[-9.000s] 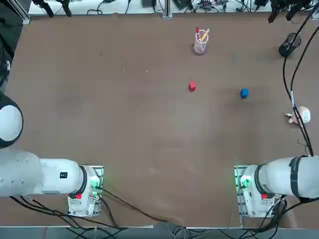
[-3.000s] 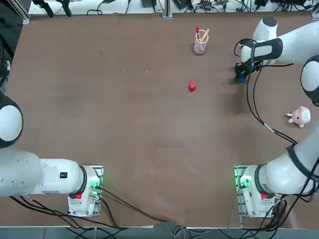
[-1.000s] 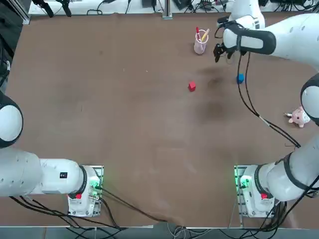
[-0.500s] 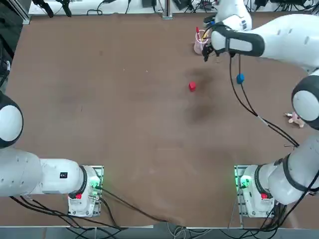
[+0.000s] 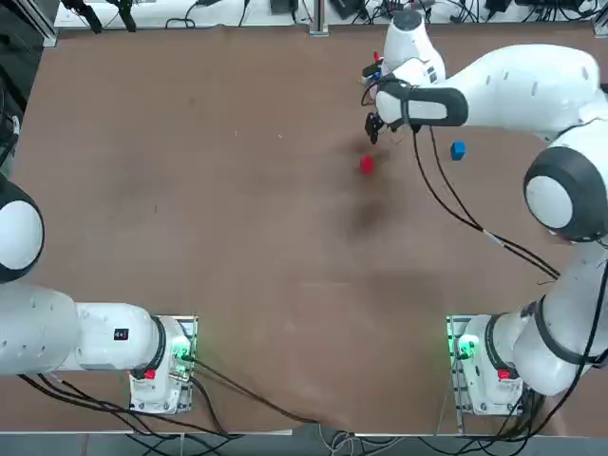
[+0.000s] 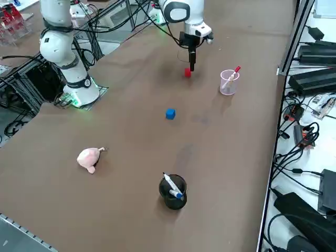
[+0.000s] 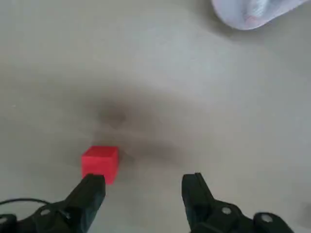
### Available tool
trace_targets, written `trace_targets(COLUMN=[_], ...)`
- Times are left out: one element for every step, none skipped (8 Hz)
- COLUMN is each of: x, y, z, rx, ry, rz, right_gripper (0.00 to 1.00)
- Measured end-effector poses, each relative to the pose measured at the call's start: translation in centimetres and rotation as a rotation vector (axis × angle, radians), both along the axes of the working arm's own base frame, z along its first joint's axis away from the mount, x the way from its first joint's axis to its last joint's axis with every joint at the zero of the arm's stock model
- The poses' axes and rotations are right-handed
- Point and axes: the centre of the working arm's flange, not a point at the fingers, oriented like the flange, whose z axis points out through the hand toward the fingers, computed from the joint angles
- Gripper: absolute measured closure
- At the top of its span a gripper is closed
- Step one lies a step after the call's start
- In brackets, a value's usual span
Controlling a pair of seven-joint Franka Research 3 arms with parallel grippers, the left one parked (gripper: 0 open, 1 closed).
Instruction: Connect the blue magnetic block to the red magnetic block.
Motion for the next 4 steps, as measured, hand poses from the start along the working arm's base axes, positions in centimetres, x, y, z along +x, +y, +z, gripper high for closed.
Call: trace_targets(x=[-0.3, -0.8, -1.4, -2.0], y=[0.7, 1.6, 2.6, 3.6], z=[-0.3, -0.4, -0.6, -1.3], rx=[0.011, 0.021, 0.028, 0.026], ry=[0.009, 0.013, 0.016, 0.023], rz=[-0.002, 0.003, 0.006, 0.003], right_gripper=[0.05, 0.05, 0.05, 0.05])
